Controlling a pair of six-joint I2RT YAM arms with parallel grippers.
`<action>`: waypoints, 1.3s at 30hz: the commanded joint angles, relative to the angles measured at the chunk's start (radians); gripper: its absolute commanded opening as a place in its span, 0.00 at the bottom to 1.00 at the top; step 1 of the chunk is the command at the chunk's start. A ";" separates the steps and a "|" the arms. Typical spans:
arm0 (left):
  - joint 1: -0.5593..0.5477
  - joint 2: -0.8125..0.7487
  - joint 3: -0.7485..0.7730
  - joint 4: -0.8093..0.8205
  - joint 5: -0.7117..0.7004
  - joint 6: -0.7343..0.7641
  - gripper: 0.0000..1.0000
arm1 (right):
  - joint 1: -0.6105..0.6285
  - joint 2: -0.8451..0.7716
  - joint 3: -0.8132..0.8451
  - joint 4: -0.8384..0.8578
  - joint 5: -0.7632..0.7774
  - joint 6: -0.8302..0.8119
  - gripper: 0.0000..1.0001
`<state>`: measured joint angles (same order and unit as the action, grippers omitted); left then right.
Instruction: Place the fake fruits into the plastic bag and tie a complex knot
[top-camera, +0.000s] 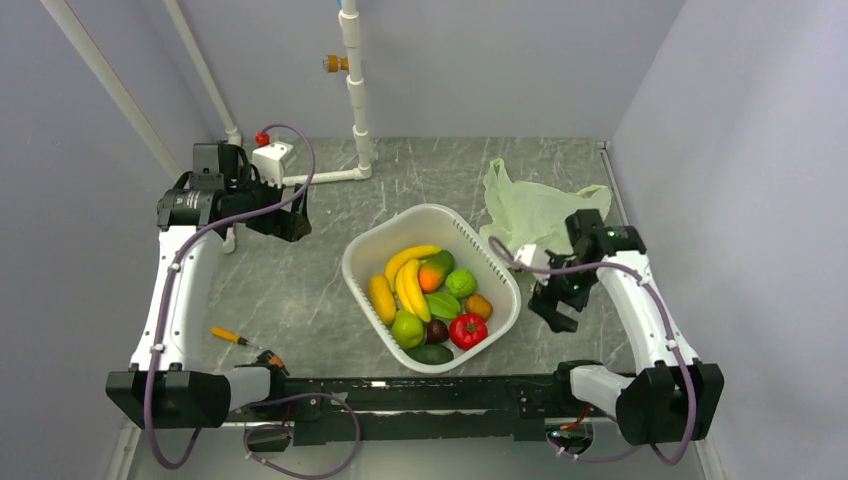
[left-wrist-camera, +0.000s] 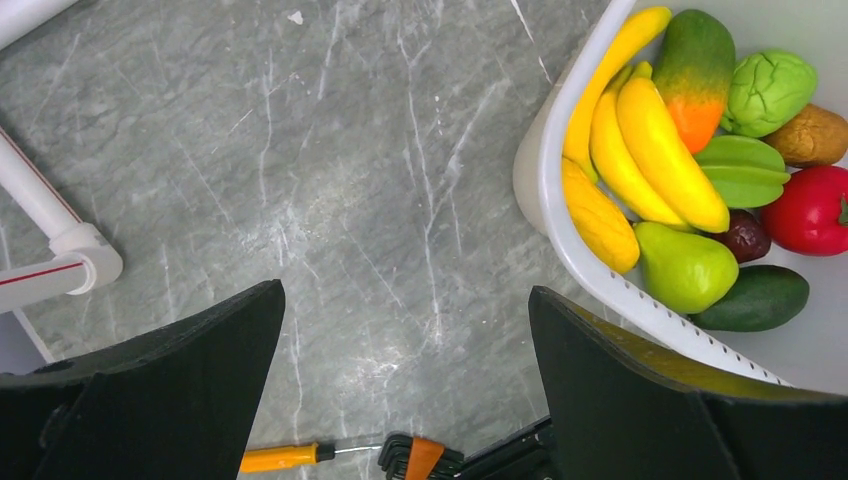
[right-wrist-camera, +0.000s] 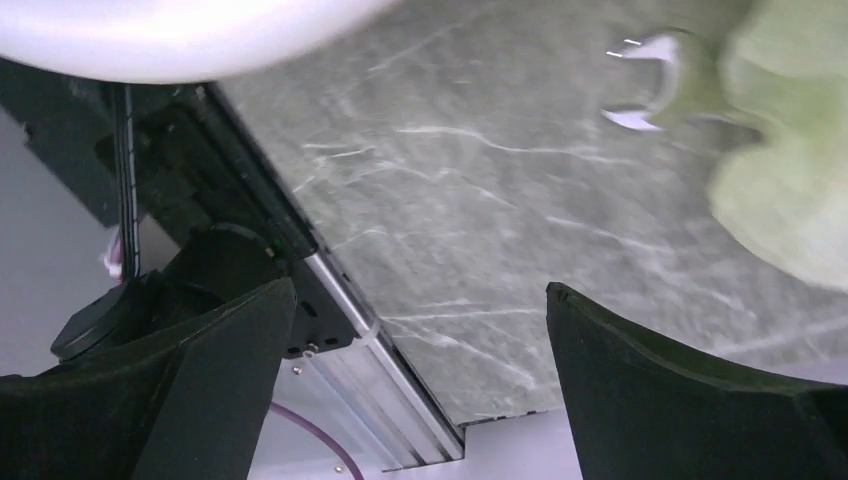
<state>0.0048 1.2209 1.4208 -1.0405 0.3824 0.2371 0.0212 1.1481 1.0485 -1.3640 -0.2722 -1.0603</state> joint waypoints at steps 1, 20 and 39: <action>0.001 0.000 0.034 -0.009 0.056 -0.023 0.99 | 0.089 -0.046 -0.110 0.084 0.007 -0.061 1.00; 0.001 -0.010 0.258 -0.012 0.024 -0.207 0.99 | 0.587 0.186 -0.056 0.801 -0.235 0.628 1.00; 0.001 0.033 0.295 0.060 0.132 -0.094 0.99 | 0.447 0.448 0.502 0.689 -0.373 0.787 1.00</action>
<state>0.0051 1.2419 1.7020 -1.0466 0.4068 0.0757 0.6426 1.7283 1.4334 -0.5335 -0.5526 -0.2958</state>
